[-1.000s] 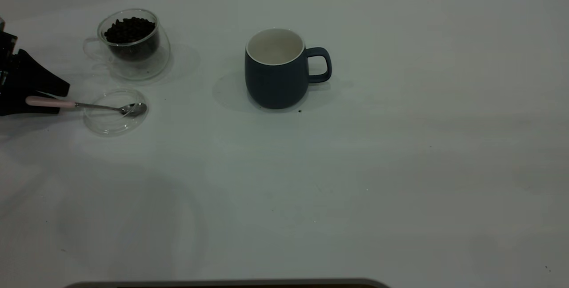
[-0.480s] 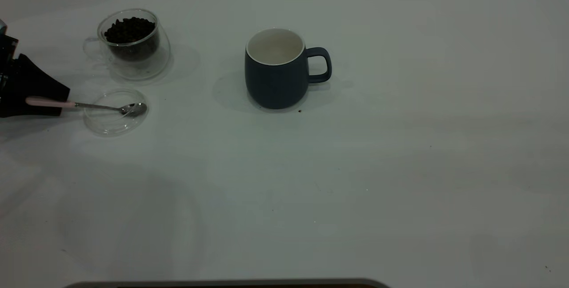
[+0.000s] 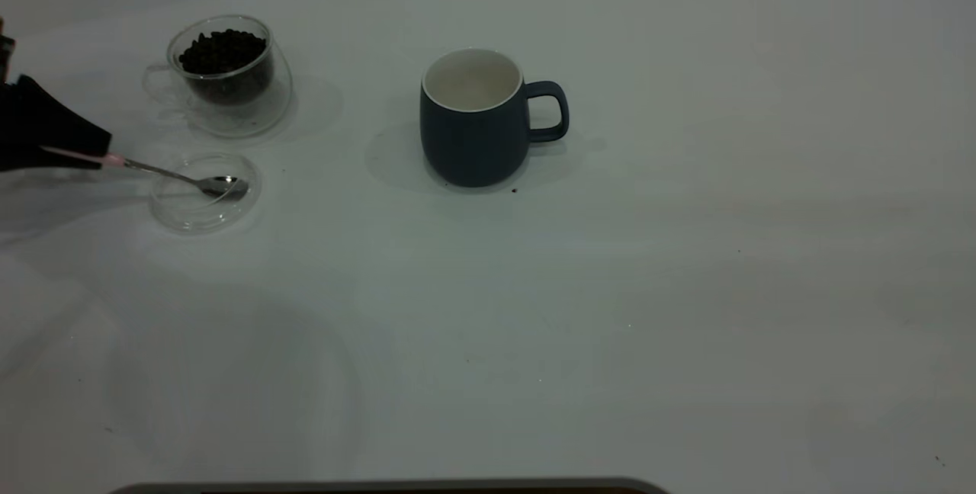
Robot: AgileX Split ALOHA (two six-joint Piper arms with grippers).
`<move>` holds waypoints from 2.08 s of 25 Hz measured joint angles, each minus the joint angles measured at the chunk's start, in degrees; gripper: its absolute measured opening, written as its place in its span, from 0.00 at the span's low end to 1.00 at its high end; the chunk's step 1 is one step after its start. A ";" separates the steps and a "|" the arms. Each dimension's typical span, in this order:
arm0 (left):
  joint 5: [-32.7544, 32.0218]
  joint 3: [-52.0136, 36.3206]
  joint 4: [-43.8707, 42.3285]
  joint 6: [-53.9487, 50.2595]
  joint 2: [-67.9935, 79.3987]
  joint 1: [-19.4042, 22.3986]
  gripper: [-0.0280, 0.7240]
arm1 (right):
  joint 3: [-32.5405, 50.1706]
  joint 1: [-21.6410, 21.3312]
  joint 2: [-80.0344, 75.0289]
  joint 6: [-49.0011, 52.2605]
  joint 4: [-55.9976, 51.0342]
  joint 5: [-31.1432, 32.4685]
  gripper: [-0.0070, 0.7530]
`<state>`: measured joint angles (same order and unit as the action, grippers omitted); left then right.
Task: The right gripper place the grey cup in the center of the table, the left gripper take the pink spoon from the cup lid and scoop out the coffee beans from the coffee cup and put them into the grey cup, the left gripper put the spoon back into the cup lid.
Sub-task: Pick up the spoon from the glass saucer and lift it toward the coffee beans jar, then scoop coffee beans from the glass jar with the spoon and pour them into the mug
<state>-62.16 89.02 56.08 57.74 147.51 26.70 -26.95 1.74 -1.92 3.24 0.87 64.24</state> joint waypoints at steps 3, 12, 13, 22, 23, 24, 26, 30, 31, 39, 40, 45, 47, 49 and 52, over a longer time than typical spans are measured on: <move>0.19 0.00 -0.83 0.00 -2.17 0.00 0.19 | 0.00 0.00 0.00 0.00 0.00 0.00 0.64; -3.92 0.50 -1.50 -0.17 -8.32 0.00 0.19 | 0.00 0.00 0.00 0.00 0.00 0.00 0.64; -3.92 0.70 -1.08 -0.53 -8.99 0.00 0.19 | 0.00 0.00 0.00 0.00 0.00 0.00 0.64; -4.74 7.92 4.88 -0.85 -13.84 0.00 0.19 | 0.00 0.00 0.00 0.00 0.00 0.00 0.64; -4.73 8.00 4.53 -0.85 -13.78 0.00 0.19 | 0.00 0.00 0.00 0.00 0.00 0.00 0.64; -4.73 8.00 4.11 -0.85 -13.60 0.00 0.19 | 0.00 0.00 0.00 0.00 0.00 0.00 0.64; -4.24 8.00 3.69 -0.85 -12.76 -0.20 0.19 | 0.00 0.00 0.00 0.00 0.00 0.00 0.63; -1.09 8.00 3.39 -0.33 -10.29 -1.74 0.19 | 0.00 0.00 0.00 0.00 0.00 0.00 0.62; -0.03 8.00 3.39 0.06 -9.78 -2.42 0.19 | 0.00 0.00 0.00 0.00 0.00 0.00 0.62; 6.87 8.00 3.52 2.32 -6.87 -6.80 0.19 | 0.00 0.00 0.00 0.00 0.00 0.00 0.62; 6.97 8.00 3.60 2.34 -6.52 -6.92 0.19 | 0.00 0.00 0.00 0.00 0.00 0.00 0.62; 6.31 8.00 3.99 1.69 -5.01 -6.92 0.19 | 0.00 0.00 0.00 0.00 0.00 0.00 0.62; 6.11 8.00 3.99 1.03 -4.62 -6.92 0.19 | 0.00 0.00 0.00 0.00 0.00 0.00 0.62; 6.03 8.00 3.99 0.20 -4.57 -6.92 0.19 | 0.00 0.00 0.00 0.00 0.00 0.00 0.62; 5.86 8.00 3.99 -1.02 -4.57 -6.76 0.19 | 0.00 0.00 0.00 0.00 0.00 0.00 0.62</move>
<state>-56.31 97.02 60.07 56.72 142.94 19.94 -26.95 1.74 -1.92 3.24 0.87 64.24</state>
